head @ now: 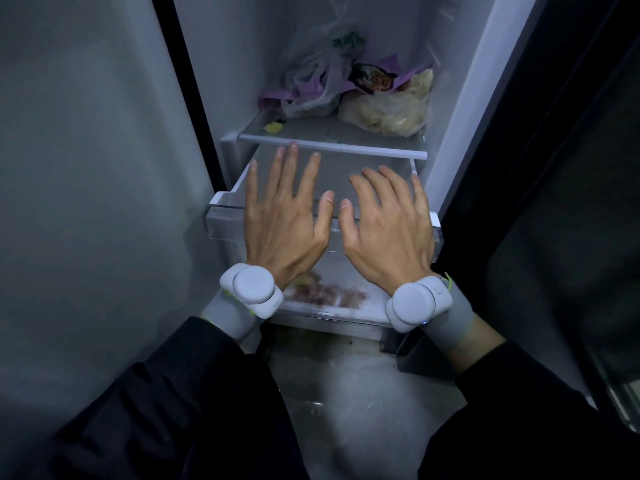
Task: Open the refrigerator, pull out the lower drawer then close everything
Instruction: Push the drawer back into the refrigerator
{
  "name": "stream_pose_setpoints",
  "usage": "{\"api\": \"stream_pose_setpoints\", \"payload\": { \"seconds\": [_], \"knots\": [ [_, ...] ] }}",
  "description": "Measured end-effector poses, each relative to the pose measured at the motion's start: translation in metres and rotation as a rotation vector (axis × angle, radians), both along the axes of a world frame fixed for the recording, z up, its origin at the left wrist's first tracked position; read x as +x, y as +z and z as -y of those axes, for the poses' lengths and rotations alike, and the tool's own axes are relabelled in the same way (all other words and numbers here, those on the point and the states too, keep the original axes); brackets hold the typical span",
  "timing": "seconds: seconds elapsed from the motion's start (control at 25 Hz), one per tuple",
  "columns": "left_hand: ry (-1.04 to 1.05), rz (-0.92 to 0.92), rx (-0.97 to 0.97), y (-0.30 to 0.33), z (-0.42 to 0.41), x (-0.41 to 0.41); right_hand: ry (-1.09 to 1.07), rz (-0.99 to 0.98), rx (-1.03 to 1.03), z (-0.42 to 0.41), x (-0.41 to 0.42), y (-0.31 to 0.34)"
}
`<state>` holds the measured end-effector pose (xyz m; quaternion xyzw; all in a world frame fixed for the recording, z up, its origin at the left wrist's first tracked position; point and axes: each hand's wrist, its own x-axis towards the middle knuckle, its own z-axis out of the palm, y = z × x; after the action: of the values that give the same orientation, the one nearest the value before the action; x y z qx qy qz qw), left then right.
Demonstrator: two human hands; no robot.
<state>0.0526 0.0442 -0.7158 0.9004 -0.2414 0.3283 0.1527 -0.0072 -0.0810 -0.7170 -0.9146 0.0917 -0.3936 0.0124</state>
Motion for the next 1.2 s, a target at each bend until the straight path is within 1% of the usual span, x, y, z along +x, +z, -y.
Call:
{"api": "stream_pose_setpoints", "payload": {
  "seconds": [1.2],
  "knots": [
    [-0.008, 0.003, 0.013, 0.0, 0.025, 0.045, -0.017, -0.025, -0.031, 0.026, 0.043, 0.002]
  ]
}}
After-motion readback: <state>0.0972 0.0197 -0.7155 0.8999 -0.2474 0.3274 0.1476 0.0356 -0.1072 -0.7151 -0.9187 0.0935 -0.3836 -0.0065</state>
